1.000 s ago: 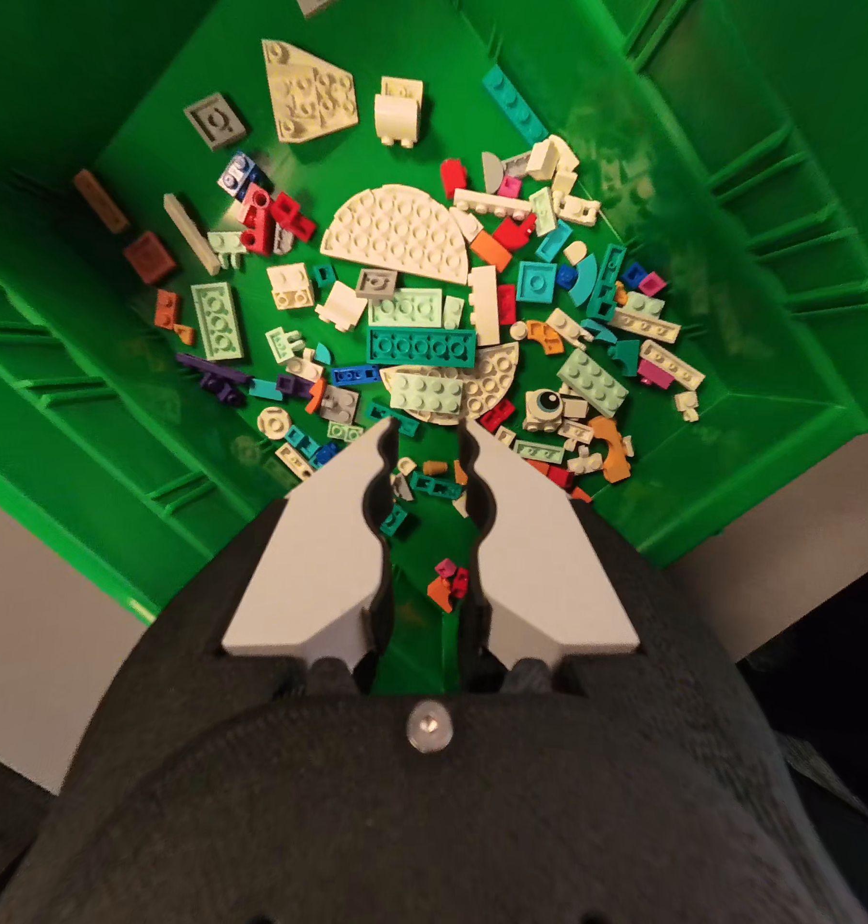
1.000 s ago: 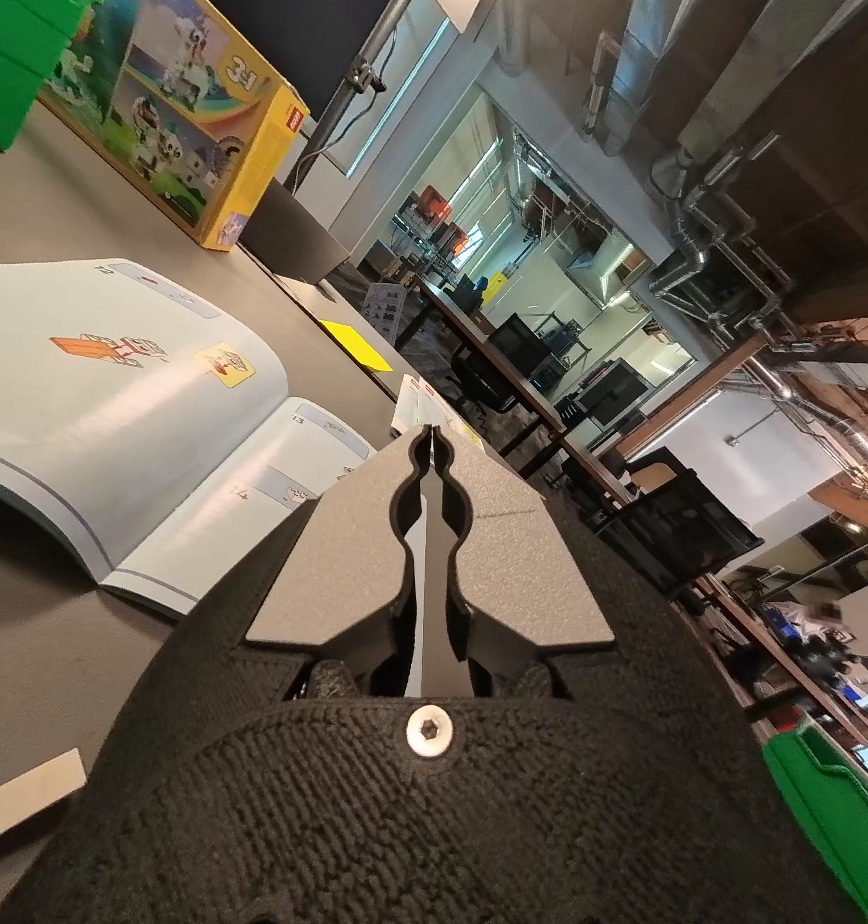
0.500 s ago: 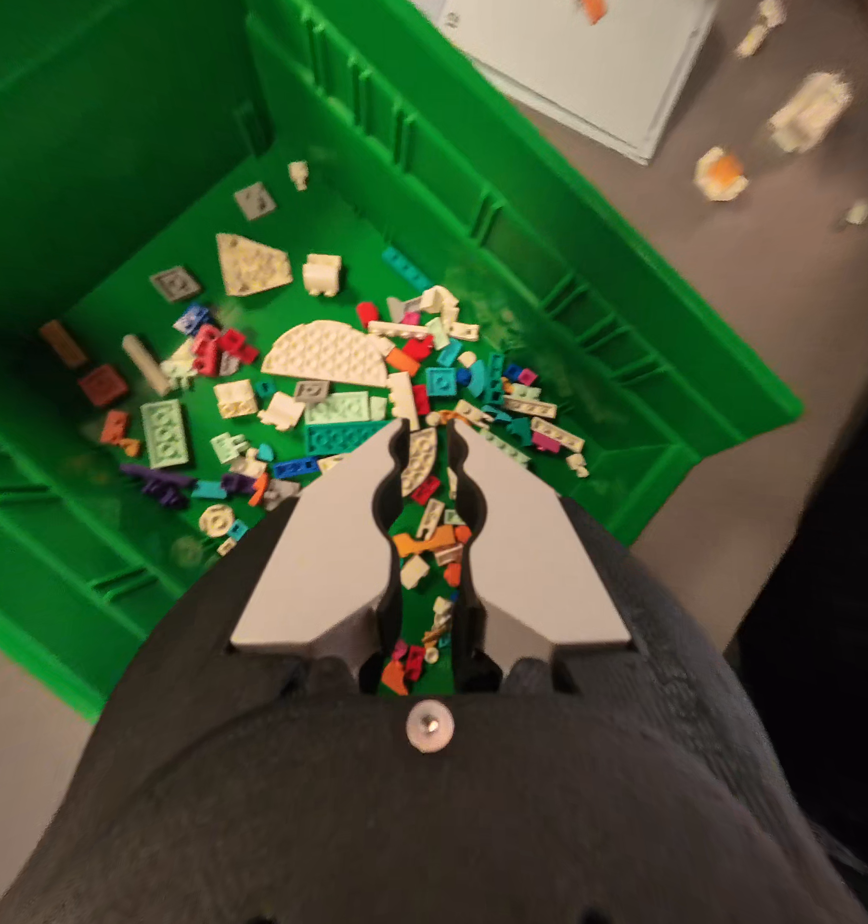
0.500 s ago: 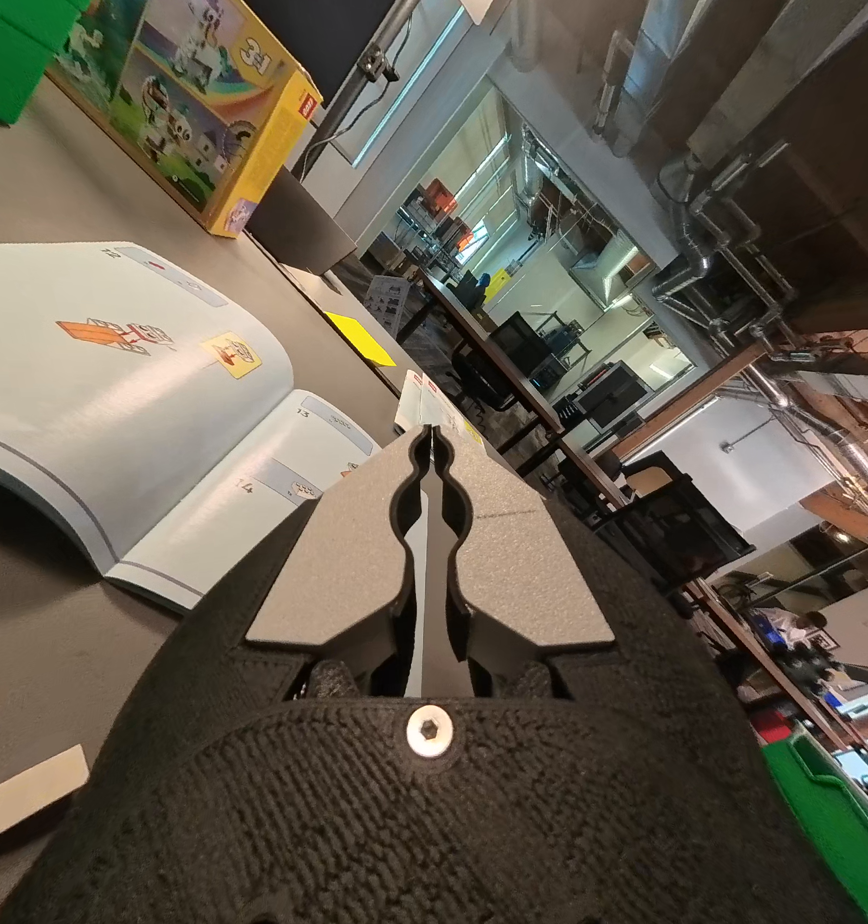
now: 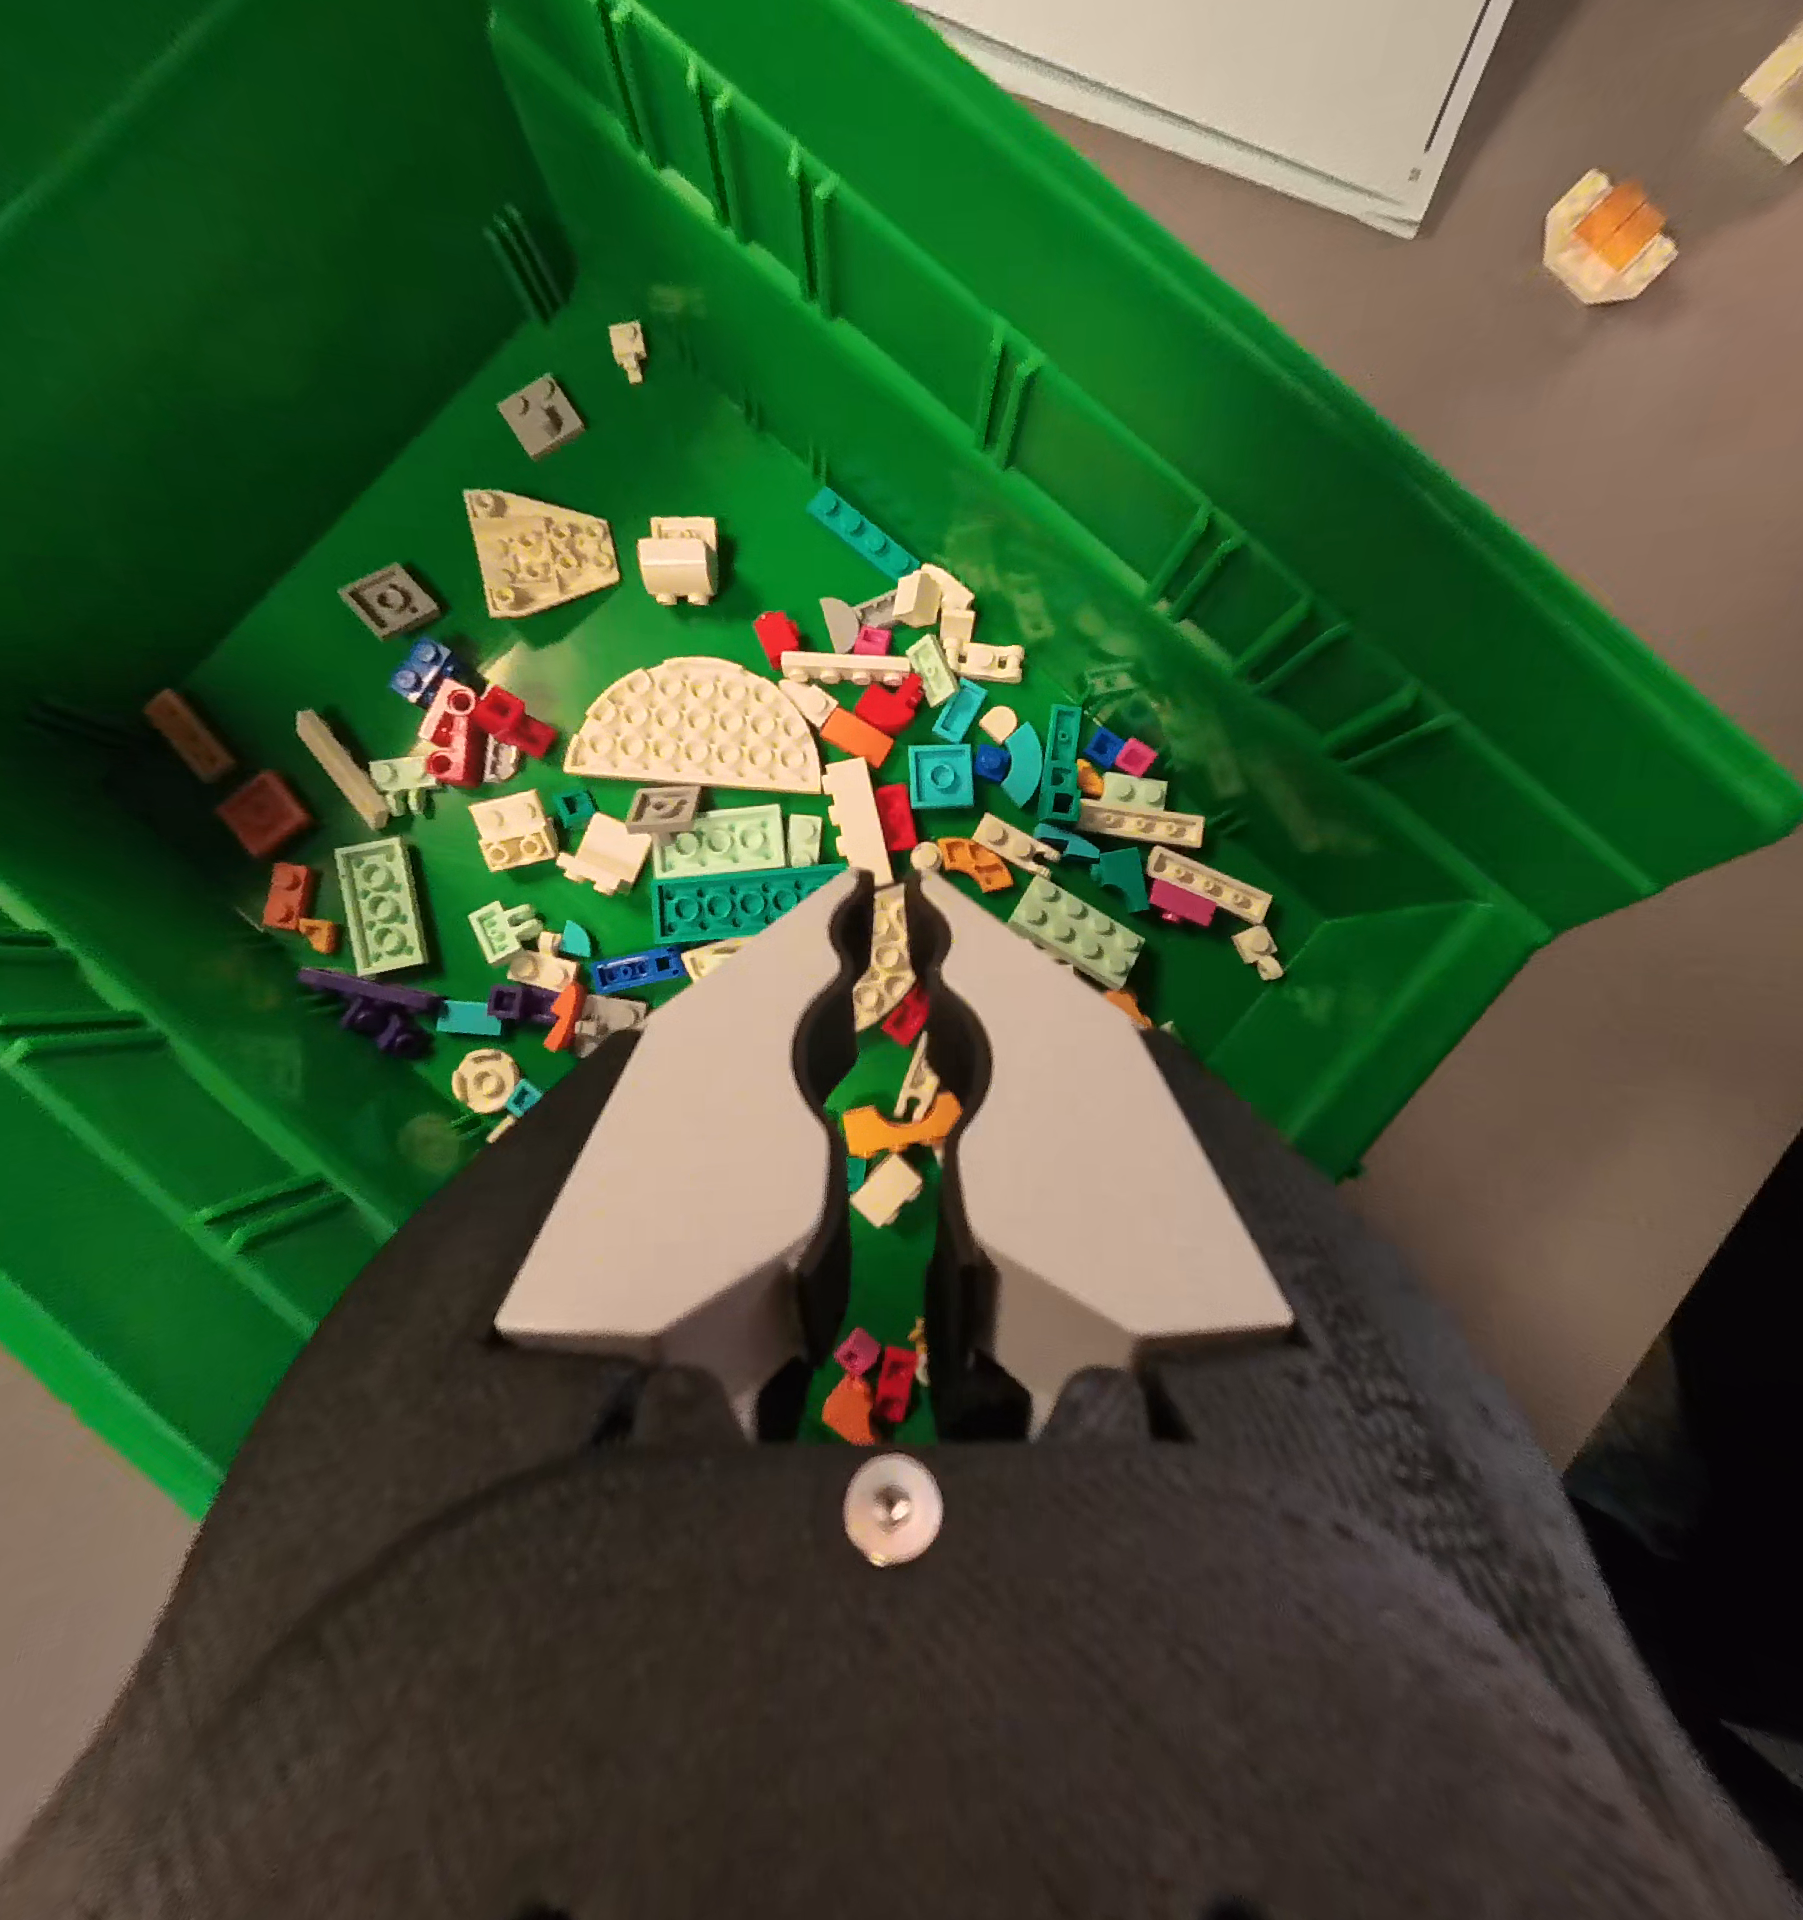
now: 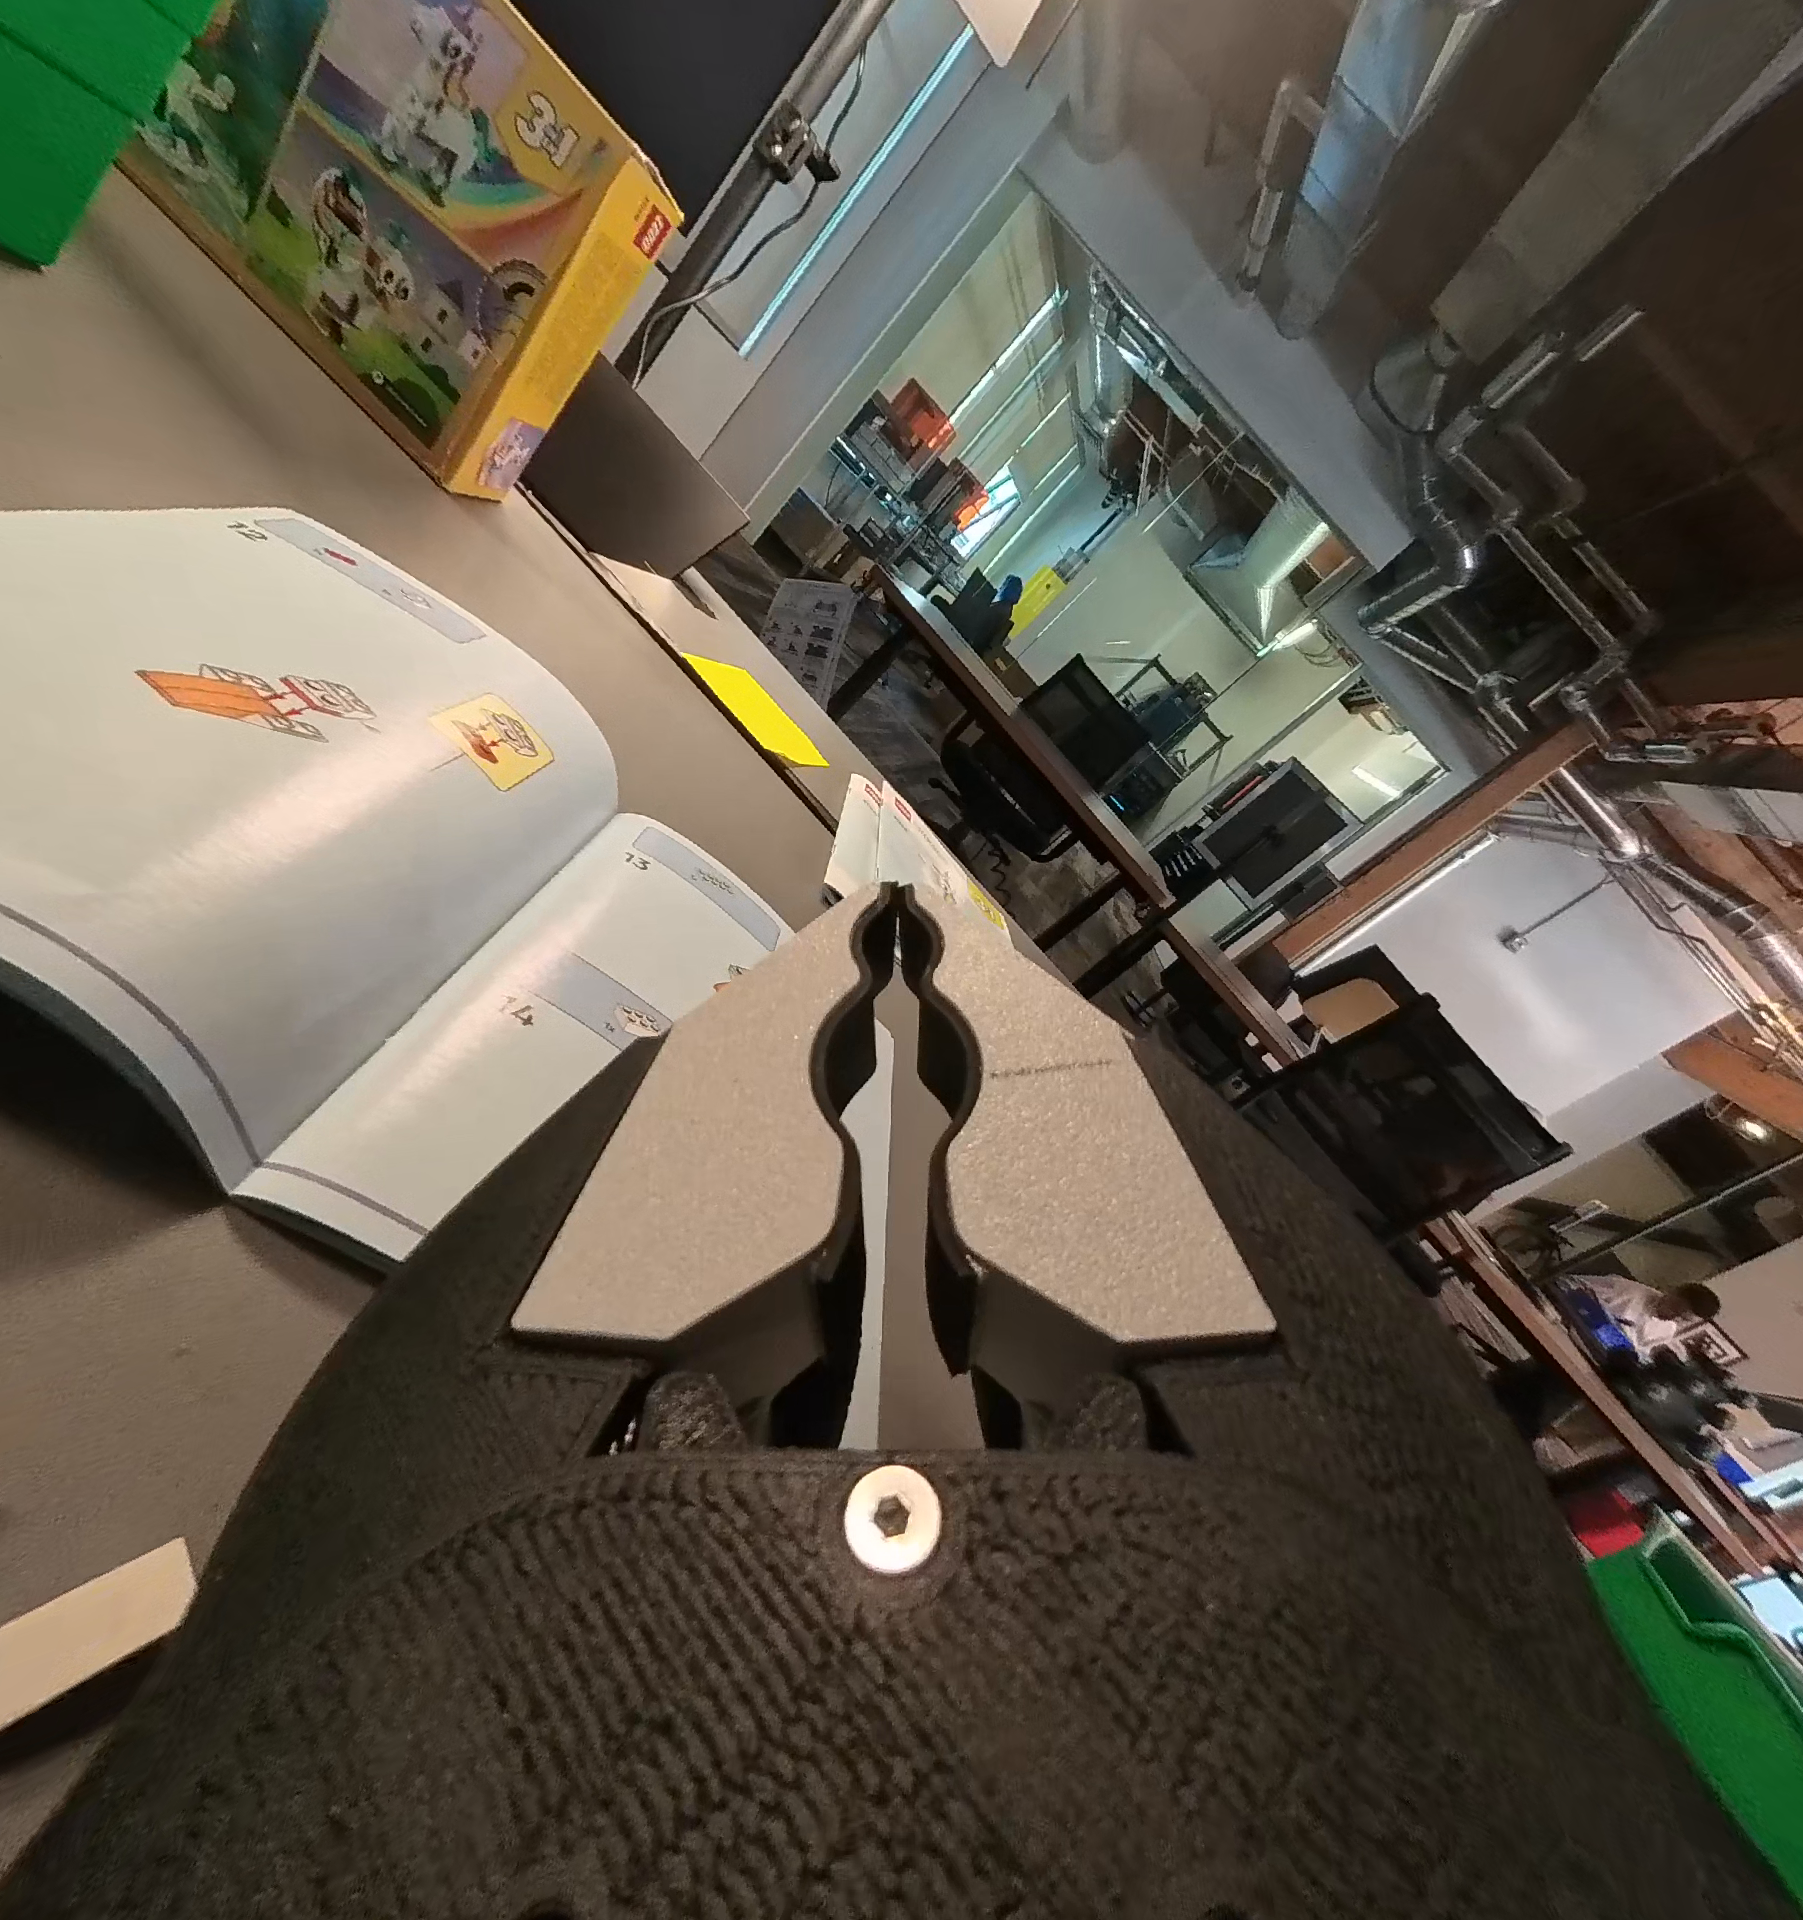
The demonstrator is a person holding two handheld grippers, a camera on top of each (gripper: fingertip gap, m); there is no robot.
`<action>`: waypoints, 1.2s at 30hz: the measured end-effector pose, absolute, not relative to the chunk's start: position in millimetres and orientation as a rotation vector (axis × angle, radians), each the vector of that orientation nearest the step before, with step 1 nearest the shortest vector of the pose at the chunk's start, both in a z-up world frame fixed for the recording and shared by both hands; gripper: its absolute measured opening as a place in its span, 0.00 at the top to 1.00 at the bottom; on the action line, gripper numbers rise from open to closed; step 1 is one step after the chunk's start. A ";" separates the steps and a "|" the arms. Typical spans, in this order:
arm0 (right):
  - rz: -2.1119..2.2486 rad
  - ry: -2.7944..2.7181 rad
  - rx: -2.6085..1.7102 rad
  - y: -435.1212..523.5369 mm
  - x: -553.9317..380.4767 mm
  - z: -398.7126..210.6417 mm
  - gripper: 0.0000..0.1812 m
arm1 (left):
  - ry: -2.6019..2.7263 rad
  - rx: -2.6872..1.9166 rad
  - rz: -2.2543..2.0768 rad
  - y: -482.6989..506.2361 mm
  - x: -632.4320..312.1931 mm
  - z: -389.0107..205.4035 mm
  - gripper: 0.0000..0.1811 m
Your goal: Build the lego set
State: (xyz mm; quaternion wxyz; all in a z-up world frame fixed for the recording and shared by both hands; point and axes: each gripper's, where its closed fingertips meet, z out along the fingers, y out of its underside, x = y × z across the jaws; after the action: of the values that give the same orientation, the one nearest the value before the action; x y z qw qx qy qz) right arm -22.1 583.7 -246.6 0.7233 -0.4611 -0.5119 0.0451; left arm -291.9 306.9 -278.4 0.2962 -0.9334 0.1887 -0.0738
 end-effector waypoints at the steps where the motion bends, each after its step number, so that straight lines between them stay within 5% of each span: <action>1: 0.099 -1.131 -1.018 583.7 -22.2 -246.6 1.00 | 0.497 -2.479 -0.192 307.3 -292.8 -278.0 0.97; 36: -0.005 -1.047 -1.022 592.7 -9.3 -238.0 1.00 | -0.234 -2.144 -0.227 249.5 -267.8 -216.7 0.96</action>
State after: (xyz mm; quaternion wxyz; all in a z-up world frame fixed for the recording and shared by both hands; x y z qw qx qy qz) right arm -9.3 592.7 -238.0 0.7440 -0.4668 -0.4780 -0.0021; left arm -267.8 249.5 -216.7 0.4675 -0.8740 -0.0954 -0.0924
